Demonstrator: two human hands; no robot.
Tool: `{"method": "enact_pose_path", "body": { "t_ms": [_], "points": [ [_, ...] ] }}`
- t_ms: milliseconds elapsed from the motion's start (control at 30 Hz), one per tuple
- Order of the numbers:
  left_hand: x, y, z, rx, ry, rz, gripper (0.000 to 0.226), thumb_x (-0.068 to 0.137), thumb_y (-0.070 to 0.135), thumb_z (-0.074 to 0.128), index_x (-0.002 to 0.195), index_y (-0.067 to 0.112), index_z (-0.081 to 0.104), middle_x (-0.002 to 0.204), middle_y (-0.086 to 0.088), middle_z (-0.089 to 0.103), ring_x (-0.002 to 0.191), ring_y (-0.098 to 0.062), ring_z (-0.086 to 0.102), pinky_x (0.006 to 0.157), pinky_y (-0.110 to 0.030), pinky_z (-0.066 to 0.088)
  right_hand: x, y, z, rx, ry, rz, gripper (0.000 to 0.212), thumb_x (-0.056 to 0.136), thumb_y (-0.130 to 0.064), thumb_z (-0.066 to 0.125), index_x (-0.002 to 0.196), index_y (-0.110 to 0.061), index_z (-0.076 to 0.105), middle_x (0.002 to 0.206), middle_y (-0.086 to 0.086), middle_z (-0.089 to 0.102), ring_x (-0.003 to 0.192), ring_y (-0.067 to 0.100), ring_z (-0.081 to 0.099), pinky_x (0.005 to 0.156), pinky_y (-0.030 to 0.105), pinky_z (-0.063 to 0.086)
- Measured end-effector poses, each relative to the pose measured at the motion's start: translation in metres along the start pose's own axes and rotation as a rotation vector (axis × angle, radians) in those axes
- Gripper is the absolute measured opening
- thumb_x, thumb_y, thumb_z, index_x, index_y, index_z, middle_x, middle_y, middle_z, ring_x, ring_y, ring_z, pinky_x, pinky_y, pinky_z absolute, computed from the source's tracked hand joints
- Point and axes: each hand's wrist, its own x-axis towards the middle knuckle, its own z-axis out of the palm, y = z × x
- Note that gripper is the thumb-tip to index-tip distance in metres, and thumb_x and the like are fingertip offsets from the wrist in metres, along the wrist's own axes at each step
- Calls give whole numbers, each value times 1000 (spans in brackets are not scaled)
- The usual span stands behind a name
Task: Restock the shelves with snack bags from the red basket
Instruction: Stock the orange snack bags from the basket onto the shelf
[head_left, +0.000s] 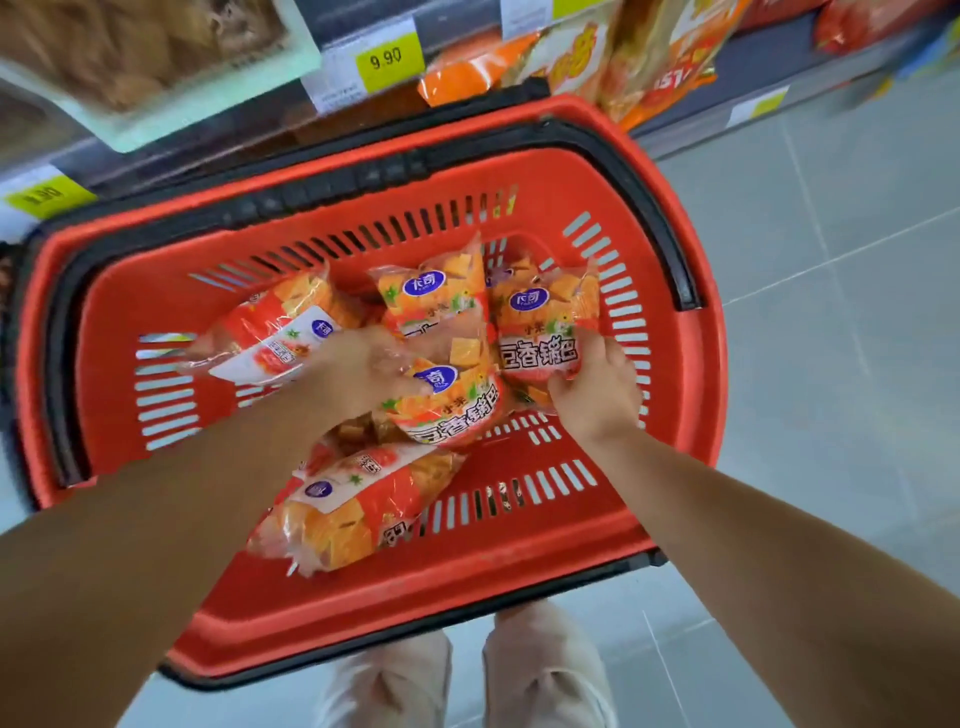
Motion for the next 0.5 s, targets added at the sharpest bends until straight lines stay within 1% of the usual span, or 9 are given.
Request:
{"method": "enact_pose_path", "body": {
  "t_ms": [33, 100, 167, 200, 267, 333, 367, 433, 500],
  "points": [
    [4, 2, -15, -39, 27, -9, 41, 58, 56, 82, 76, 28, 58, 72, 15, 54, 71, -8, 53, 55, -24, 35, 3, -4, 0, -10, -5, 14, 60, 85, -31, 59, 139, -20, 35, 140, 8, 40, 127, 30, 39, 98, 46, 39],
    [16, 2, -39, -117, 111, -27, 48, 55, 57, 83, 86, 30, 59, 82, 14, 60, 78, -8, 57, 59, -25, 40, 11, -12, 3, -25, -26, 61, 67, 86, -36, 61, 142, -22, 27, 145, 10, 32, 130, 32, 34, 101, 49, 37],
    [28, 1, -44, -170, 297, -61, 69, 56, 53, 84, 114, 28, 56, 110, 4, 61, 98, -17, 59, 77, -32, 50, 18, -19, 8, -16, -52, 109, 76, 85, -41, 62, 145, -23, 19, 147, 12, 29, 131, 34, 33, 102, 53, 36],
    [32, 2, -38, -190, 410, -106, 81, 58, 49, 85, 126, 23, 49, 124, -4, 54, 110, -24, 54, 90, -37, 47, 21, -22, 11, -10, -60, 129, 81, 84, -42, 63, 146, -23, 16, 147, 13, 28, 132, 35, 32, 102, 53, 36],
    [36, 12, -15, -350, 553, -318, 98, 63, 47, 83, 139, 14, 32, 140, -15, 34, 124, -34, 40, 103, -41, 35, 26, -27, 20, -21, -73, 172, 92, 82, -48, 65, 148, -23, 7, 151, 14, 21, 134, 35, 28, 103, 53, 33],
    [32, 29, 10, -684, 538, -618, 106, 71, 55, 75, 146, 9, 16, 146, -19, 26, 131, -37, 33, 106, -42, 30, 29, -30, 31, -93, -98, 205, 108, 75, -60, 66, 148, -23, -5, 155, 14, 10, 138, 35, 20, 105, 54, 28],
    [32, 35, 24, -815, 532, -676, 102, 77, 59, 67, 147, 7, 13, 146, -21, 28, 132, -37, 34, 105, -43, 30, 31, -31, 37, -140, -113, 219, 118, 71, -67, 66, 146, -22, -13, 156, 14, 4, 140, 35, 16, 106, 54, 26],
    [27, 43, 50, -873, 565, -531, 87, 86, 60, 54, 145, 8, 17, 143, -20, 33, 131, -37, 36, 102, -42, 32, 34, -31, 48, -216, -139, 249, 134, 61, -75, 67, 141, -22, -27, 157, 14, -5, 143, 34, 7, 108, 56, 21],
    [25, 45, 67, -750, 529, -368, 100, 78, 65, 60, 147, 11, 12, 149, -14, 25, 137, -32, 27, 106, -40, 28, 38, -29, 58, -257, -130, 263, 141, 58, -75, 69, 136, -22, -36, 157, 12, -9, 144, 34, 2, 109, 58, 18]
  ]
}}
